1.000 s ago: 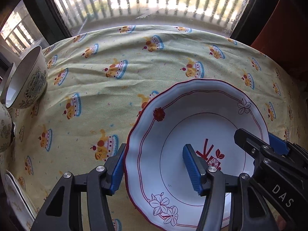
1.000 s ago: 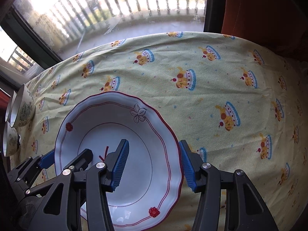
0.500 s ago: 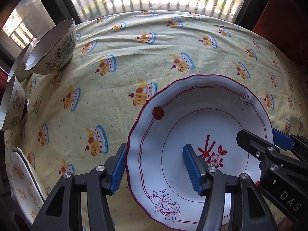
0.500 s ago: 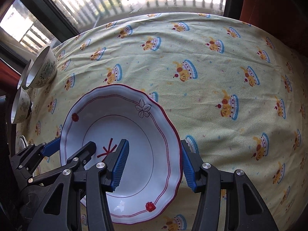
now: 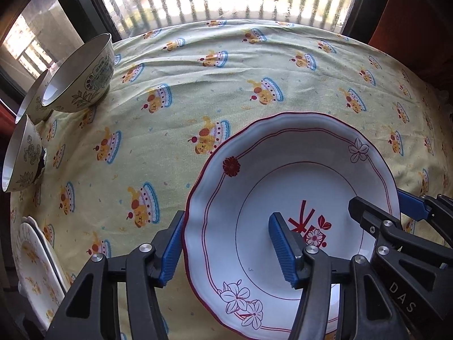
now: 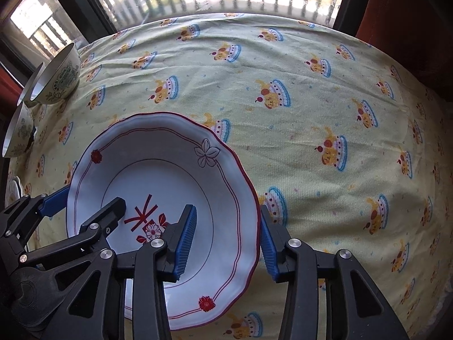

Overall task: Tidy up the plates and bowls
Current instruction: 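Lift the red-rimmed plate with both tools toward the plate stack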

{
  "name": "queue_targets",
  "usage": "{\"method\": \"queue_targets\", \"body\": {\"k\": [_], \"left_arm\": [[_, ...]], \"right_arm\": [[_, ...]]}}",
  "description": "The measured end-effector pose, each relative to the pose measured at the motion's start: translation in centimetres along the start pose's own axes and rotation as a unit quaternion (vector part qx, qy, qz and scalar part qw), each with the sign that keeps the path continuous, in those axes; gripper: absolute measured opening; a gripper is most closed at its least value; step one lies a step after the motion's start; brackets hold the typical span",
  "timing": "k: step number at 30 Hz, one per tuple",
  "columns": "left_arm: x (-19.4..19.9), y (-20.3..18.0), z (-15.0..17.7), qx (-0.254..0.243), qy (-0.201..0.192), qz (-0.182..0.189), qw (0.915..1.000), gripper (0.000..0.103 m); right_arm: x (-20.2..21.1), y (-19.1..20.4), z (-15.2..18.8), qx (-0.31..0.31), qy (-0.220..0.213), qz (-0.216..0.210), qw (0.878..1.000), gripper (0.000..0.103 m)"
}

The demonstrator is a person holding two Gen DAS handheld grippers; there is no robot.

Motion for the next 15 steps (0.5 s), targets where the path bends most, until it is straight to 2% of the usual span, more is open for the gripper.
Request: {"method": "queue_targets", "body": {"k": [4,15], "left_arm": [[0.7,0.3,0.4,0.01,-0.005,0.004,0.9999,0.059],[3.2,2.1,1.6,0.017,-0.025,0.009,0.9995,0.059]], "right_arm": [[0.2,0.1,0.0,0.0,0.004,0.009,1.0,0.046],[3.0,1.7,0.7,-0.012,-0.022,0.016,1.0,0.047]]}}
Point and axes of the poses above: each gripper's, at about its wrist camera, not at the fingertips, and x roughly against the way its jaws point, y to its left, z to its underside, the point moved 9 cm from there along -x, roughly the way its jaws point, and after that the axes turned 5 degrees about -z, right-handed, at the moved point
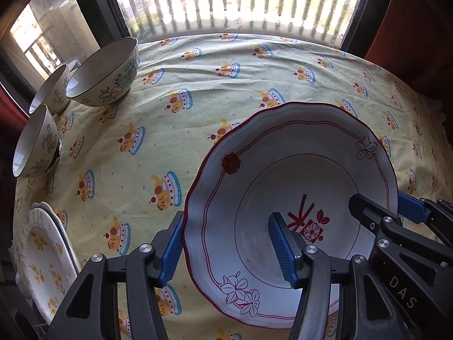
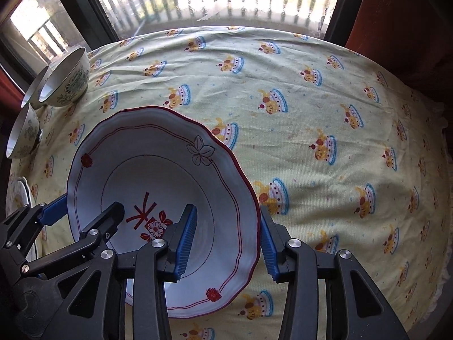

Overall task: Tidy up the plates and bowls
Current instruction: 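Lift the red-rimmed plate with both tools toward the plate stack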

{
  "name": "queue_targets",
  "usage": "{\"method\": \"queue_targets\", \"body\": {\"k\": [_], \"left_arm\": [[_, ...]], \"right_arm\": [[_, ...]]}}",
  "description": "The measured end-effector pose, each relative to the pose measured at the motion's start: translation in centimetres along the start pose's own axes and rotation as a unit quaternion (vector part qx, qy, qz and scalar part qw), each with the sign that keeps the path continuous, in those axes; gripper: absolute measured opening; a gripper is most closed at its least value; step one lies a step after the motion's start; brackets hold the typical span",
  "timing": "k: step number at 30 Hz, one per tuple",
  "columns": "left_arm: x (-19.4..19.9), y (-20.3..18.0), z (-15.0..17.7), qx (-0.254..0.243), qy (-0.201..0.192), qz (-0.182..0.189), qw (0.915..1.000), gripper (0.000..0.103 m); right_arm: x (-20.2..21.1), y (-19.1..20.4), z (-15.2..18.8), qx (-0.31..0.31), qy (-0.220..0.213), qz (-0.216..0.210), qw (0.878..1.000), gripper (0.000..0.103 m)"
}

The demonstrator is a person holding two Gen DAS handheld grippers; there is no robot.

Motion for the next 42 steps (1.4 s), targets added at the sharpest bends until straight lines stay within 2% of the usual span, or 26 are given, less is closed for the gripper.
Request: {"method": "queue_targets", "body": {"k": [17,28,33,42], "left_arm": [[2.9,6.0,0.6,-0.014,-0.02,0.035,0.9991,0.059],[4.3,13.3,1.8,-0.02,-0.031,0.054,0.9978,0.059],[4.3,16.5,3.0,-0.006,-0.021,0.068,0.9975,0.059],[4.3,22.1,4.4,-0.009,-0.024,0.061,0.9978,0.059]], "right_arm": [[4.0,6.2,0.2,-0.028,-0.046,0.02,0.998,0.047],[5.6,13.9,0.9,-0.042,-0.058,0.03,0.997,0.047],[6.1,17.3,1.2,-0.049,-0.064,0.027,0.996,0.047],[5.6,23.3,2.2,-0.045,-0.061,0.019,0.997,0.047]]}}
Point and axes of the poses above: each gripper's, at about its wrist camera, not at the fingertips, and x roughly against the way its jaws point, y to its left, z to its underside, the point moved 9 cm from there along -x, roughly the way its jaws point, and after that the axes turned 5 degrees about -z, right-handed, at the moved point
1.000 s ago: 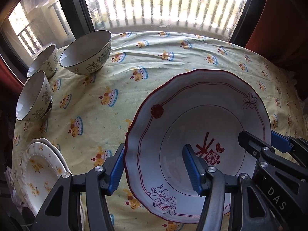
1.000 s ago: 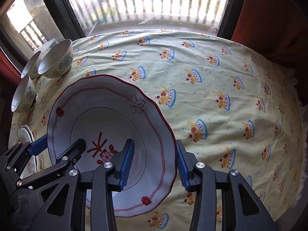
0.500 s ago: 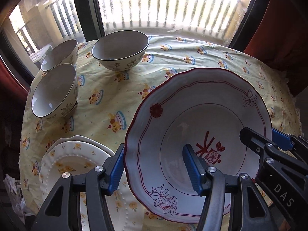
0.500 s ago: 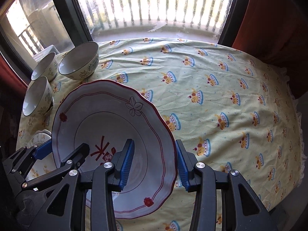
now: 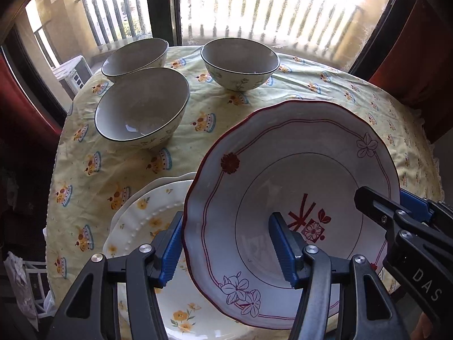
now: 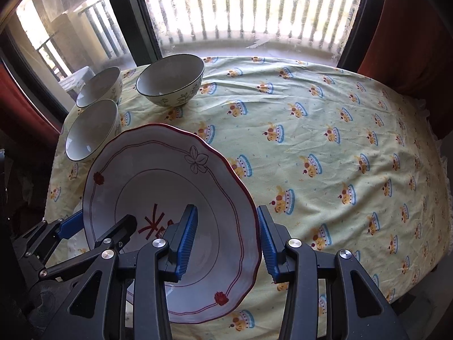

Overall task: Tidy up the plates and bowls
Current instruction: 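Lift the red-rimmed plate with both tools toward the plate stack, then lower the red-rimmed plate onto the beaded-rim plate and open both tools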

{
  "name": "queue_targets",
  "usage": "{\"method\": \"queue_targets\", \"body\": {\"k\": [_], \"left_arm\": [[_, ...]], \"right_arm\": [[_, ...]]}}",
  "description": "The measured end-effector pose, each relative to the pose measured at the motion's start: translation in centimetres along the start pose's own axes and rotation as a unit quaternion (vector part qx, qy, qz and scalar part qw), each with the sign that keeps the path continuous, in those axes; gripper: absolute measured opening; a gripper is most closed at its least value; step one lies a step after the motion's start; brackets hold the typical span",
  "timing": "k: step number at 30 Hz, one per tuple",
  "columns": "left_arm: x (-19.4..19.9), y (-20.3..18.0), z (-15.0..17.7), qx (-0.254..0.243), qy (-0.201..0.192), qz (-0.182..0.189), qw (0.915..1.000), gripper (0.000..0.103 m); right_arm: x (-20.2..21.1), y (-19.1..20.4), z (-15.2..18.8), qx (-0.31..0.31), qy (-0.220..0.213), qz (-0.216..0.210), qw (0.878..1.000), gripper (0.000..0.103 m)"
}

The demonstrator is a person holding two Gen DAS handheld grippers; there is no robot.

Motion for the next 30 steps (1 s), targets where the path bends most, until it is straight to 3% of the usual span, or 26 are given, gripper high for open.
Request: {"method": "queue_targets", "body": {"k": [10,21,30], "left_arm": [[-1.9,4.2,2.8,-0.003,0.043,-0.001,0.9991,0.061],[-4.0,5.6,4.2,0.034,0.075,0.022,0.9964,0.061],[-3.8,5.6,4.3,0.065,0.061,0.003,0.9961,0.065]], "right_arm": [[-2.6,4.7,2.8,-0.015,0.042,-0.011,0.999,0.047],[-4.5,6.0,3.7,0.01,0.074,0.02,0.997,0.047],[-5.2,6.4,3.2,0.033,0.075,0.025,0.996,0.048]]}}
Point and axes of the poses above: each gripper's, at about its wrist camera, not at the fingertips, and x roughly against the way its jaws point, y to its left, z to its underside, the point moved 9 cm from there along -x, roughly the way its jaws point, and after that the axes turned 5 degrees about -z, right-handed, at the moved point
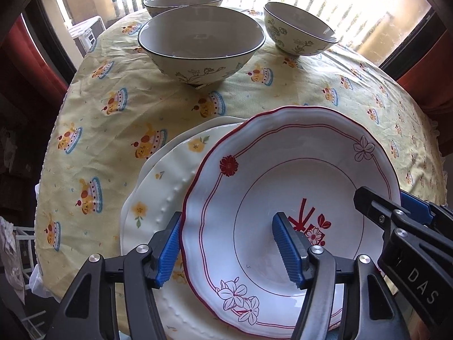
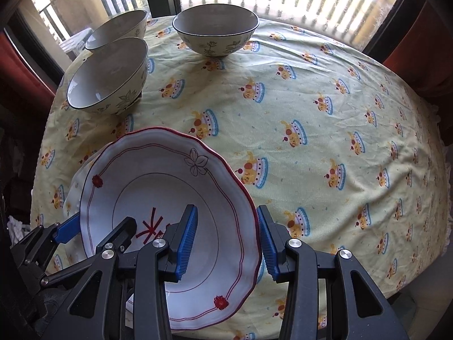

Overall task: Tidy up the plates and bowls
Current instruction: 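Lower the red-rimmed plate onto the beaded-rim plate and open both tools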

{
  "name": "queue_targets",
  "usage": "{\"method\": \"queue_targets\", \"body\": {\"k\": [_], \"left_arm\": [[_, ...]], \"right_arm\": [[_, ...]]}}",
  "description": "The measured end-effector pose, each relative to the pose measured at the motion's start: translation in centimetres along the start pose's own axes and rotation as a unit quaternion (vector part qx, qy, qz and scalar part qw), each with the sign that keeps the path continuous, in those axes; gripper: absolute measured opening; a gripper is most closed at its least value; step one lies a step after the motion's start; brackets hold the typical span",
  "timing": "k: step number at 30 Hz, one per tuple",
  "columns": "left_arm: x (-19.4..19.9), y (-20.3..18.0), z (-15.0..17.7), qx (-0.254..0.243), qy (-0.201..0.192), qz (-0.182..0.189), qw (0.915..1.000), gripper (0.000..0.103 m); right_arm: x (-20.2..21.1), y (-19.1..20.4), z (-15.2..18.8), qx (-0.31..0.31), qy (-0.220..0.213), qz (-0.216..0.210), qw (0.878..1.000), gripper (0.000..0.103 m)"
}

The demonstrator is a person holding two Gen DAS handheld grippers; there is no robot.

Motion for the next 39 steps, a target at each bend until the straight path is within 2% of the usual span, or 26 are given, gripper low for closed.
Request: {"method": "queue_targets", "body": {"k": [7,10,12,17,21,33,39], "left_arm": [[0.0,0.2,0.0,0.02,-0.008,-0.009,0.9997,0.066],[0.0,0.2,0.0,0.022,-0.008,-0.019,0.9996,0.066],[-0.1,0.1,0.1,0.023,-0.005,-0.022,0.9995,0.065],[0.1,0.7,0.4,0.036,0.005,-0.022,0.9991,0.063],[0.9,1.2,0.3,0.046,-0.002,-0.024,0.9987,0.063],[1.3,3.1,0.4,0.025,-0.007,-0.061,0.9978,0.063],[1.2,3.1,0.5,0.006,-0.014,-0.061,0.998,0.069]], "right_arm": [[0.3,-0.3,-0.1,-0.003,-0.017,-0.034,0.999,0.044],[0.7,-0.8,0.0,-0.002,-0.031,-0.034,0.999,0.029],[0.9,-1.0,0.0,0.001,-0.036,-0.036,0.999,0.026],[1.1,-0.4,0.0,0.017,-0.036,-0.032,0.999,0.026],[0.7,-0.2,0.2,0.012,-0.023,-0.047,0.999,0.026],[-1.5,1.1,1.4,-0.018,0.014,-0.076,0.997,0.026],[-1.5,1.9,1.4,-0.012,0.004,-0.067,0.998,0.027]]}}
Point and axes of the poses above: each gripper's, at about its wrist camera, not at the fingertips, and x roughly against the way its jaws point, y to its left, z to its underside, the point moved 9 cm from there along -x, roughly the way its jaws point, and after that the axes turned 5 degrees about -z, right-handed, at the moved point
